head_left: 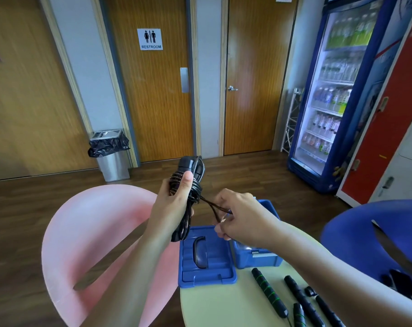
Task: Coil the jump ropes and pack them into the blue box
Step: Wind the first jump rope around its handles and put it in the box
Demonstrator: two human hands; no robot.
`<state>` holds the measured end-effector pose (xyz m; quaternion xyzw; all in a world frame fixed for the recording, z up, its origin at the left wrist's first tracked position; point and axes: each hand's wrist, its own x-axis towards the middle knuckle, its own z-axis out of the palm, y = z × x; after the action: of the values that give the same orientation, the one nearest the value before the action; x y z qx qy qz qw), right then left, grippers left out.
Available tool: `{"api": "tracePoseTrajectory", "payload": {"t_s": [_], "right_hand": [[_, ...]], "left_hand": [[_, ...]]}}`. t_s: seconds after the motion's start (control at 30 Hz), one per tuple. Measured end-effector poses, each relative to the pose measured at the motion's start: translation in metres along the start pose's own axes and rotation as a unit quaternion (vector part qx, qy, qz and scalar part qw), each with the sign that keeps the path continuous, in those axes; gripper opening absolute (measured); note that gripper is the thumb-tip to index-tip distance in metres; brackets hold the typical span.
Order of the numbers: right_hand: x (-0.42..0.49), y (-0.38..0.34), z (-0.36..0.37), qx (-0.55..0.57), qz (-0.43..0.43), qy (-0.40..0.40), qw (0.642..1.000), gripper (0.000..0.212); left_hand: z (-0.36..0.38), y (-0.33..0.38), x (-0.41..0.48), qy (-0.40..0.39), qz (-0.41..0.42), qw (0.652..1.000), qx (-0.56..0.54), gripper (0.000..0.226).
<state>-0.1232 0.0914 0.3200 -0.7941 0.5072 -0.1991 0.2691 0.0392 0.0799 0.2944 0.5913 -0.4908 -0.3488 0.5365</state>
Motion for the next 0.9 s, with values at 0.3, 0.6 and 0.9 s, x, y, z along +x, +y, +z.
{"api": "tracePoseTrajectory", "payload": {"t_s": [0.3, 0.6, 0.9], "right_hand": [[-0.010, -0.014, -0.002, -0.001, -0.064, 0.134, 0.989, 0.031], [-0.010, -0.013, -0.024, 0.221, -0.117, 0.033, 0.968, 0.038], [-0.011, -0.018, -0.037, 0.145, -0.149, 0.061, 0.976, 0.029]], "left_hand": [[0.003, 0.010, 0.000, 0.026, 0.011, 0.987, 0.159, 0.071], [-0.003, 0.018, -0.003, 0.003, 0.036, 0.966, 0.256, 0.078], [-0.002, 0.028, -0.010, -0.056, 0.026, 0.977, 0.206, 0.086]]}}
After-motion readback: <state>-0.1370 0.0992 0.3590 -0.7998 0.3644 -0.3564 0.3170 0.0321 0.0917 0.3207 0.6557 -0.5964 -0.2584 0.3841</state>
